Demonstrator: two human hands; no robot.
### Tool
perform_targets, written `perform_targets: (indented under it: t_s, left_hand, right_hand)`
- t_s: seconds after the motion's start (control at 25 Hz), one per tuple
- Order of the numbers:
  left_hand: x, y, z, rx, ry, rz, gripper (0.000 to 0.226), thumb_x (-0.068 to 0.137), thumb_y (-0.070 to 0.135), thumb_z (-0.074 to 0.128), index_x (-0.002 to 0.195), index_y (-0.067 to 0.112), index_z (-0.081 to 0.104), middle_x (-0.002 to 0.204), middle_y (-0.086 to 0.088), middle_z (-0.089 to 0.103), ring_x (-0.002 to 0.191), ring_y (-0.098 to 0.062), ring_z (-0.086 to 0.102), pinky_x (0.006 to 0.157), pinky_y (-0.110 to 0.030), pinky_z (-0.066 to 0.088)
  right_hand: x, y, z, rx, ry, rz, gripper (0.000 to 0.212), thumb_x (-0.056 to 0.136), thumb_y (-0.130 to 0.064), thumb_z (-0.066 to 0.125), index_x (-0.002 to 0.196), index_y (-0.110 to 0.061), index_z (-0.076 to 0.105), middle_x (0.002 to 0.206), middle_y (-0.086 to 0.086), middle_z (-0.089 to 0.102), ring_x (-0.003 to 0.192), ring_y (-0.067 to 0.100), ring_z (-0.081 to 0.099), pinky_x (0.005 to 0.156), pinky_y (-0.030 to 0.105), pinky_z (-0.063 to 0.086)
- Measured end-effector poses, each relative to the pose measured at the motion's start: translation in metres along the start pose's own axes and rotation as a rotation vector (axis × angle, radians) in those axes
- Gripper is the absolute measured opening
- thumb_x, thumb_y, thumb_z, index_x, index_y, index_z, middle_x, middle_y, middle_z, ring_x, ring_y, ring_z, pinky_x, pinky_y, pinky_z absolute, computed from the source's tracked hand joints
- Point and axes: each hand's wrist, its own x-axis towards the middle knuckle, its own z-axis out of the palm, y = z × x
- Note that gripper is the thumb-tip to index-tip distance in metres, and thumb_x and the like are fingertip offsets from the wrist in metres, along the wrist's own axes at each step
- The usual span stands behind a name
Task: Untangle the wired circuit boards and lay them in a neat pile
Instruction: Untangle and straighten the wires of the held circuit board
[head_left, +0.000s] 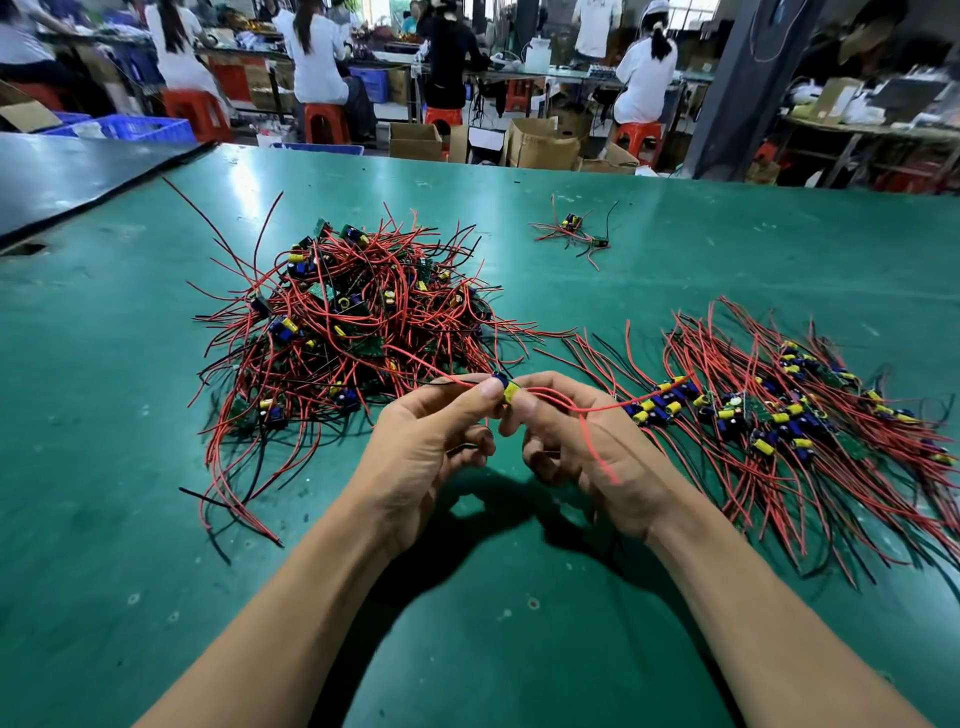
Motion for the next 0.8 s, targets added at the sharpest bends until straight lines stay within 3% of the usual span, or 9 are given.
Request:
perform_targets:
  t_s: [0.16, 0.28, 0.4, 0.52, 0.68, 0.8]
  left_hand:
    - [0.0, -0.003, -0.001, -0.003, -0.067, 0.003, 0.026, 0.057, 0.022, 0.084, 0.083, 0.021, 0.079, 0.079, -0.004, 0.072, 0.054, -0.012, 0.059, 0.054, -0.019, 0.048]
    - [0.001, -0.005, -0.002, -0.033, -0.14, -0.046, 0.023, 0.069, 0.009, 0.073, 0.088, 0.021, 0.079, 0.081, -0.003, 0.072, 0.058, -0.017, 0.065, 0.056, -0.023, 0.053]
    - [0.003, -0.003, 0.0, -0.031, -0.167, -0.145, 0.024, 0.079, 0.024, 0.065, 0.099, 0.011, 0.072, 0.081, -0.011, 0.07, 0.058, -0.018, 0.065, 0.055, -0.026, 0.055]
    - [0.003, -0.003, 0.004, 0.019, -0.156, -0.199, 0.039, 0.075, 0.035, 0.067, 0.104, 0.008, 0.063, 0.081, -0.012, 0.07, 0.057, -0.02, 0.067, 0.056, -0.028, 0.057]
    - [0.003, -0.008, 0.005, -0.024, -0.101, -0.164, 0.037, 0.066, 0.023, 0.075, 0.098, 0.01, 0.062, 0.081, -0.014, 0.071, 0.06, -0.022, 0.069, 0.056, -0.029, 0.059]
    - [0.004, -0.012, 0.003, -0.037, -0.094, -0.138, 0.031, 0.066, 0.018, 0.077, 0.091, 0.011, 0.061, 0.082, -0.014, 0.072, 0.063, -0.022, 0.069, 0.059, -0.028, 0.06]
  right_hand:
    - [0.002, 0.001, 0.0, -0.02, 0.079, -0.01, 0.024, 0.088, -0.048, 0.064, 0.081, -0.025, 0.069, 0.073, -0.003, 0.064, 0.045, 0.007, 0.044, 0.041, 0.015, 0.032]
    - [0.002, 0.0, -0.003, 0.206, 0.053, 0.099, 0.027, 0.079, -0.046, 0.074, 0.081, -0.02, 0.07, 0.07, -0.003, 0.058, 0.045, 0.005, 0.042, 0.044, 0.015, 0.03]
    - [0.002, 0.001, -0.005, 0.279, -0.027, 0.206, 0.037, 0.066, -0.05, 0.086, 0.082, -0.018, 0.075, 0.072, -0.002, 0.06, 0.055, 0.011, 0.047, 0.058, 0.023, 0.036]
    - [0.0, 0.002, -0.003, 0.225, -0.102, 0.246, 0.034, 0.08, -0.047, 0.072, 0.095, -0.017, 0.078, 0.074, -0.003, 0.068, 0.057, 0.008, 0.056, 0.063, 0.025, 0.04]
    - [0.001, 0.0, -0.001, 0.291, -0.009, 0.241, 0.02, 0.079, -0.034, 0.076, 0.089, -0.018, 0.07, 0.075, 0.002, 0.067, 0.052, 0.01, 0.06, 0.049, 0.021, 0.049]
    - [0.004, 0.002, -0.002, 0.31, 0.072, 0.225, 0.018, 0.076, -0.026, 0.078, 0.09, -0.016, 0.073, 0.086, 0.01, 0.068, 0.059, 0.018, 0.064, 0.055, 0.029, 0.057]
